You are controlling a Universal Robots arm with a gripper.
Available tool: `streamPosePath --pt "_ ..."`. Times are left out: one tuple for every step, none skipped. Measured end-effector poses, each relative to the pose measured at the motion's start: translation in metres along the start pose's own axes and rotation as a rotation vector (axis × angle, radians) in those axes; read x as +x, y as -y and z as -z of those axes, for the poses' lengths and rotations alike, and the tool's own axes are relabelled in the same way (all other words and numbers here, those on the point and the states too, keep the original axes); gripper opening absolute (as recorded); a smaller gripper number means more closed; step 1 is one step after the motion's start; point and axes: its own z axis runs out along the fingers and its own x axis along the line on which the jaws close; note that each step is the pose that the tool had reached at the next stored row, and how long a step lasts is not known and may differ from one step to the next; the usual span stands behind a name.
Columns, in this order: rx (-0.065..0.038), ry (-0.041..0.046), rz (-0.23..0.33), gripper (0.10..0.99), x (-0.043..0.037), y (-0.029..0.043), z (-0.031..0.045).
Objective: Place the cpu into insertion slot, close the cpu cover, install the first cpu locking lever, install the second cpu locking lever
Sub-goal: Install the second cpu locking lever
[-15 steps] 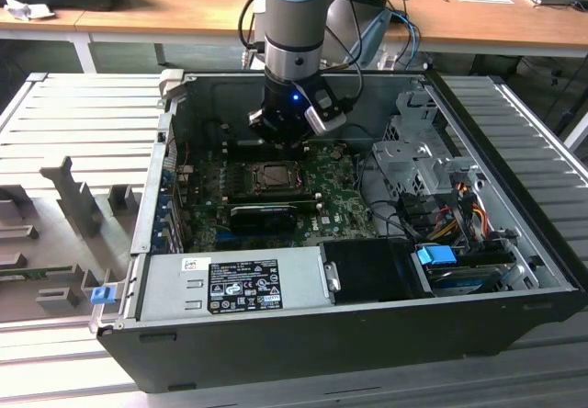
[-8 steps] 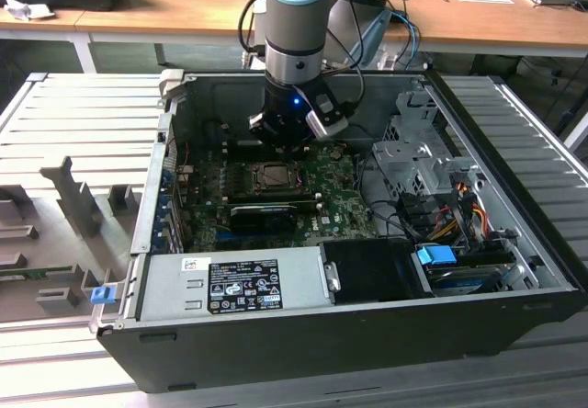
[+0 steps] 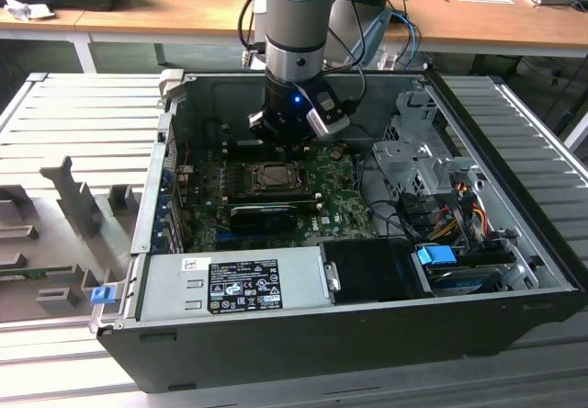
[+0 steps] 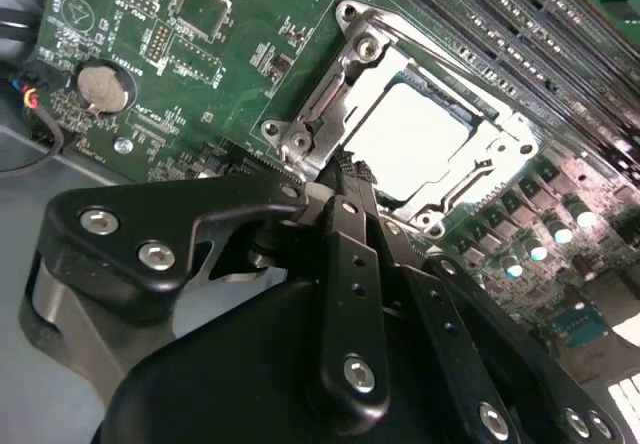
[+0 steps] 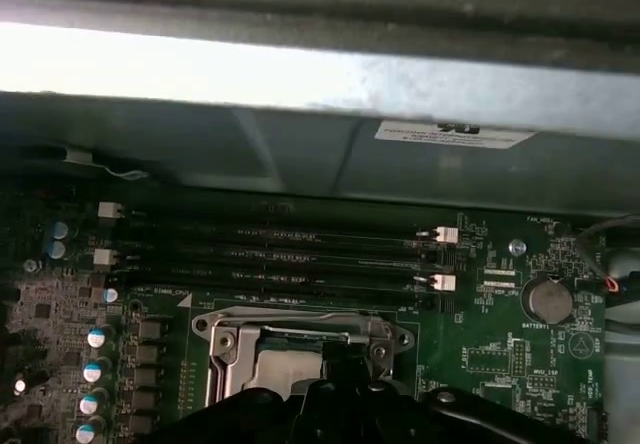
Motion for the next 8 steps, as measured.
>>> streamPosePath --pt "0.000 0.0000 0.000 0.106 -0.0001 -0.0005 0.0050" --pt "0.000 0.0000 0.000 0.106 -0.0002 -0.0009 0.0097" --pt "0.000 0.0000 0.000 0.106 -0.0002 0.0000 0.0116" --pt "0.000 -0.0001 0.000 0.106 0.0004 0.0078 0.0124" --pt "0.000 -0.0001 0.000 0.106 0.0007 0.0110 0.0127" --pt "0.000 0.0000 0.000 0.106 0.0009 0.0140 0.0130" --pt "0.000 0.0000 0.000 0.106 0.0010 0.0164 0.0132" --pt "0.000 -0.0001 0.000 0.106 0.0012 0.0197 0.0135"
